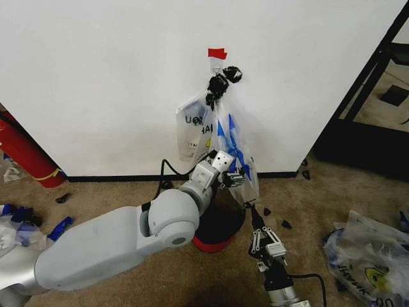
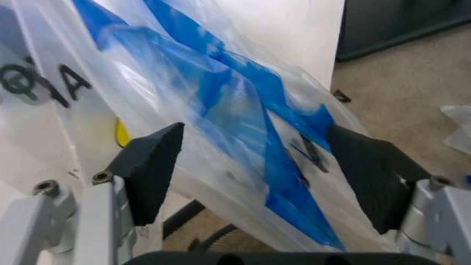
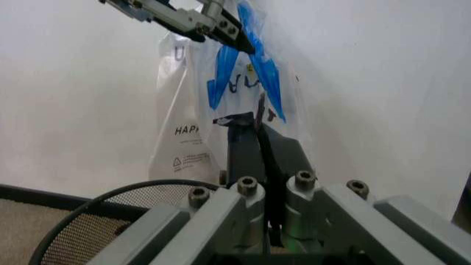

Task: Pick up the garbage bag from the wall and place it over the trash bin.

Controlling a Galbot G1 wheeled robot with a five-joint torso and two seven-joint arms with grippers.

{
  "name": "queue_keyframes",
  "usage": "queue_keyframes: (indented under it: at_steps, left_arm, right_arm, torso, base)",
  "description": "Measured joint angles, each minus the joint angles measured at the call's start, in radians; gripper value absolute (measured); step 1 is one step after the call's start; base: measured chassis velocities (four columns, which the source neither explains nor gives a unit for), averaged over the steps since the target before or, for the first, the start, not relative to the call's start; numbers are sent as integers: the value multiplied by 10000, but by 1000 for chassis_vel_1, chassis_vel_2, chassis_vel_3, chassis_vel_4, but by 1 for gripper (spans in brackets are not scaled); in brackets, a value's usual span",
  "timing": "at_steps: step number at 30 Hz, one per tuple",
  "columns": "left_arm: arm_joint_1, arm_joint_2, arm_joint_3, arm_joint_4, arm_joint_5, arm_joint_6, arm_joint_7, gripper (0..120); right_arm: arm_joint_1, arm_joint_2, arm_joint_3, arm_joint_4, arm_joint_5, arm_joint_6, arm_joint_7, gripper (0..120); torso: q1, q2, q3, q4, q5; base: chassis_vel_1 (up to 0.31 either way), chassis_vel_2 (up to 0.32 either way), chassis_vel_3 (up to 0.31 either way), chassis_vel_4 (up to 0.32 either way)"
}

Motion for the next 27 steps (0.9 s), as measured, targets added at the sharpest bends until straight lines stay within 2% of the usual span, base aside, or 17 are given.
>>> queue_keyframes:
  at_steps: [3, 6, 7, 8, 11, 14, 16, 22, 25, 27]
  left_arm:
    - [-21, -163, 52, 168, -164, 39, -148, 75]
    - [-144, -237, 94, 334, -203, 71, -250, 67]
    - [-219, -256, 113, 431, -225, 83, -290, 61]
    - [-219, -256, 113, 431, -225, 83, -290, 61]
    - [-293, -279, 121, 572, -270, 93, -368, 50]
    - [-307, -279, 119, 663, -278, 79, -435, 36]
    - [-305, -262, 101, 669, -278, 61, -442, 32]
    - [-265, -151, -39, 648, -273, -1, -447, 7]
    - [-215, -80, -149, 548, -270, -72, -438, 0]
    - [-132, 31, -303, 370, -269, -127, -408, 0]
  right_arm:
    - [-9, -2, 0, 36, 16, 0, 0, 0]
    - [-53, -3, 0, 87, 43, 11, 0, 0]
    - [-78, -3, 1, 107, 52, 31, 0, 0]
    - [-78, -3, 1, 107, 52, 31, 0, 0]
    - [-108, 0, 9, 120, 67, 76, -2, 0]
    - [-127, -1, 34, 122, 108, 99, -4, 0]
    - [-126, -2, 42, 125, 118, 101, -5, 0]
    - [-95, -12, 56, 129, 149, 98, -5, 0]
    - [-85, -12, 90, 127, 156, 90, -4, 0]
    - [-99, -19, 122, 145, 181, 54, 8, 0]
  torso:
    - [0, 0, 0, 0, 0]
    - [0, 0, 0, -1, 0]
    - [0, 0, 0, -1, 0]
    - [0, 0, 0, -1, 0]
    - [0, 0, 0, -1, 0]
    - [-1, 0, 0, -1, 0]
    - [-1, 0, 0, -1, 0]
    - [-1, 0, 0, -1, 0]
    - [-1, 0, 0, -1, 0]
    - [-1, 0, 0, -1, 0]
  base:
    - [0, 0, 0, 0]
    - [0, 0, 0, 0]
    - [0, 0, 0, 0]
    - [0, 0, 0, 0]
    - [0, 0, 0, 0]
    - [0, 0, 0, 0]
    - [0, 0, 0, 0]
    - [0, 0, 0, 0]
    - [0, 0, 0, 0]
    - [0, 0, 0, 0]
